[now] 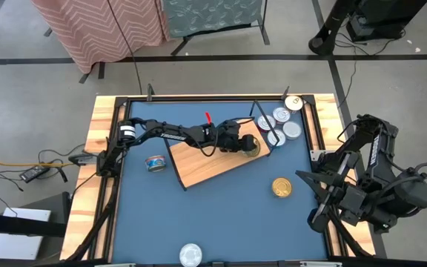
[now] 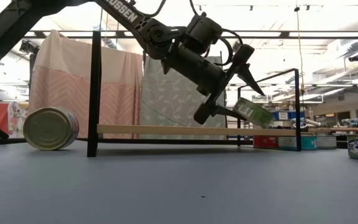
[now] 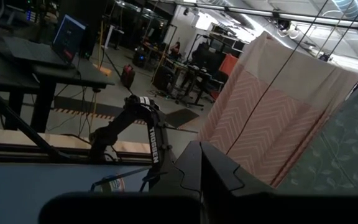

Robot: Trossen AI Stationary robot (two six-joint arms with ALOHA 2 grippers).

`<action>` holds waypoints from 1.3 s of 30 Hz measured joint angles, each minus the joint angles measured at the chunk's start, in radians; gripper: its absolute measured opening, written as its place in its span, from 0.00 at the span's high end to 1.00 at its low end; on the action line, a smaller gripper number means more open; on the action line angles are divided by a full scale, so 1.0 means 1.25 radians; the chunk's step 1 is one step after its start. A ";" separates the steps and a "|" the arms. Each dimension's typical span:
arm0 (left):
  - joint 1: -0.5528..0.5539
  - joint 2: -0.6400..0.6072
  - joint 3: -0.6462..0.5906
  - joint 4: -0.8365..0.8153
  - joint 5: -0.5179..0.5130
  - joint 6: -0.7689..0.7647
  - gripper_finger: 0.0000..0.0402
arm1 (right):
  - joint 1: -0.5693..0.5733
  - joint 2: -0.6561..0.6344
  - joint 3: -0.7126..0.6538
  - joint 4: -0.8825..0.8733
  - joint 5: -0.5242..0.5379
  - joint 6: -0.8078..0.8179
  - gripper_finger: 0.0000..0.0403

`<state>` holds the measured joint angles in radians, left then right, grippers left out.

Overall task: Stack canned seafood by type on shelf
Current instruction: Put the blue/pink tuna can on the shelf, then put the green tuna can on the shelf

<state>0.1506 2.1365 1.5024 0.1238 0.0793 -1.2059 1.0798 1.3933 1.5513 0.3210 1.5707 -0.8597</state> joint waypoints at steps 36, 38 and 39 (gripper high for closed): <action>0.103 -0.001 0.073 -0.216 0.163 0.300 0.21 | 0.000 0.000 0.000 0.019 0.000 0.002 0.98; 0.106 -0.002 0.093 -0.254 0.162 0.330 0.21 | 0.000 0.000 0.000 0.024 0.000 0.002 0.98; 0.108 -0.001 0.103 -0.274 0.162 0.344 0.21 | 0.000 0.000 0.000 0.026 0.000 0.002 0.98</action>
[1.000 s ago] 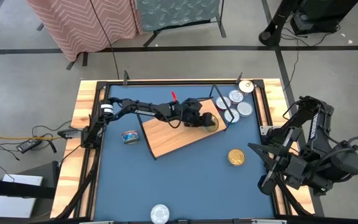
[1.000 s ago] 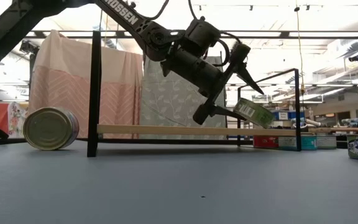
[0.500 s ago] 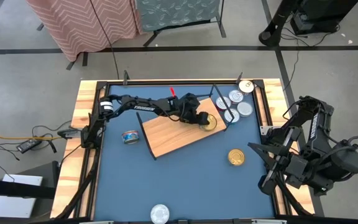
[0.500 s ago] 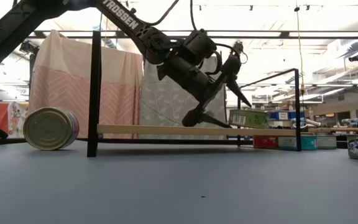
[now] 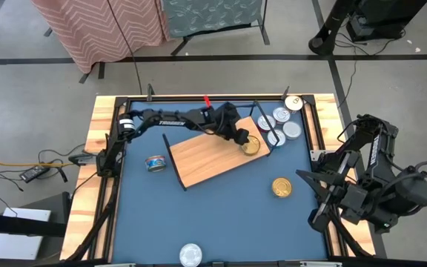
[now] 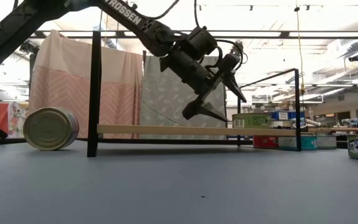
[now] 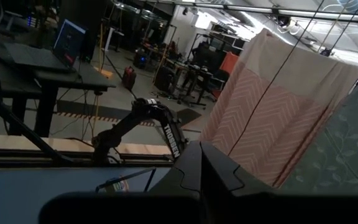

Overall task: Stack canned seafood by type on shelf
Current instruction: Put the green tuna can on the shelf

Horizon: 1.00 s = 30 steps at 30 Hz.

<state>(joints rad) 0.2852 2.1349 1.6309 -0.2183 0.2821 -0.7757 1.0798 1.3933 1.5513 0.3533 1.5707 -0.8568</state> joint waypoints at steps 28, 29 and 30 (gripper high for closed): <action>-0.022 -0.438 0.387 -0.523 -0.012 0.541 0.37 | 0.037 -0.088 0.000 -0.035 0.000 0.026 0.98; -0.033 -0.470 0.378 -0.552 -0.027 0.552 0.37 | 0.037 -0.092 0.000 -0.051 0.000 0.028 0.98; -0.044 -0.502 0.371 -0.575 -0.039 0.554 0.37 | 0.037 -0.095 0.000 -0.065 0.000 0.030 0.98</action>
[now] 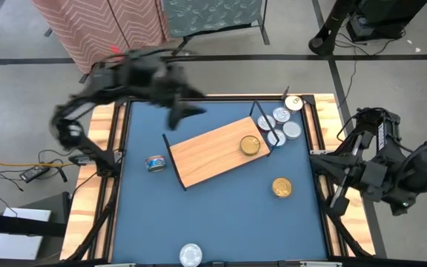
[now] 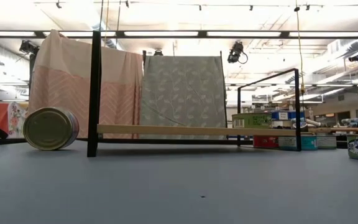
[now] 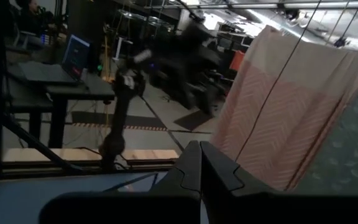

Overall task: Stack canned seafood by type on shelf
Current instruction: Put the green tuna can on the shelf

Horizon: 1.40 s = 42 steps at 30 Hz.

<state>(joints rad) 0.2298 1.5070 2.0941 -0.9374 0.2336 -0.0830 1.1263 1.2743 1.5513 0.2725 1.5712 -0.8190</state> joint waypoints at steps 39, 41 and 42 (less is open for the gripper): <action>-0.315 -0.840 -1.471 1.229 -0.220 -0.400 0.37 | -0.520 -0.140 -0.043 -0.847 -1.339 0.998 0.98; -0.315 -0.832 -1.482 1.257 -0.275 -0.382 0.37 | -0.549 -0.176 -0.043 -0.914 -1.322 0.984 0.98; -0.315 -0.827 -1.483 1.263 -0.304 -0.368 0.37 | -0.561 -0.194 -0.043 -0.943 -1.298 0.974 0.98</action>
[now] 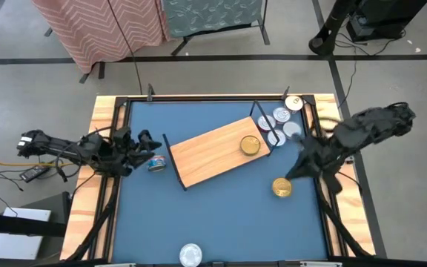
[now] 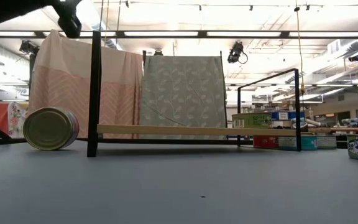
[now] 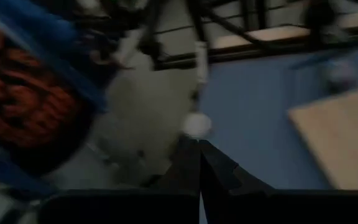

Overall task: Stack canned seafood by type on shelf
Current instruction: Put the green tuna can on the shelf

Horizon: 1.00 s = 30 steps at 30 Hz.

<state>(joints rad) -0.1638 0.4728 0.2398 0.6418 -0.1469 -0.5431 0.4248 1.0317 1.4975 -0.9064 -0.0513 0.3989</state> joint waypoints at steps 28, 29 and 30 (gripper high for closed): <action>0.012 -0.024 0.120 -0.181 -0.251 0.222 0.37 | -0.069 -0.208 -0.212 -0.413 0.004 0.179 0.99; 0.012 -0.023 0.159 -0.278 -0.250 0.222 0.37 | -0.075 -0.225 -0.245 -0.385 -0.030 0.184 0.99; 0.012 -0.020 0.201 -0.379 -0.250 0.221 0.37 | -0.083 -0.244 -0.280 -0.352 -0.062 0.188 0.99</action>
<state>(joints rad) -0.1490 0.4472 0.4910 0.1685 -0.4595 -0.2663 0.3213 0.7267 1.1471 -1.3463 -0.1289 0.6340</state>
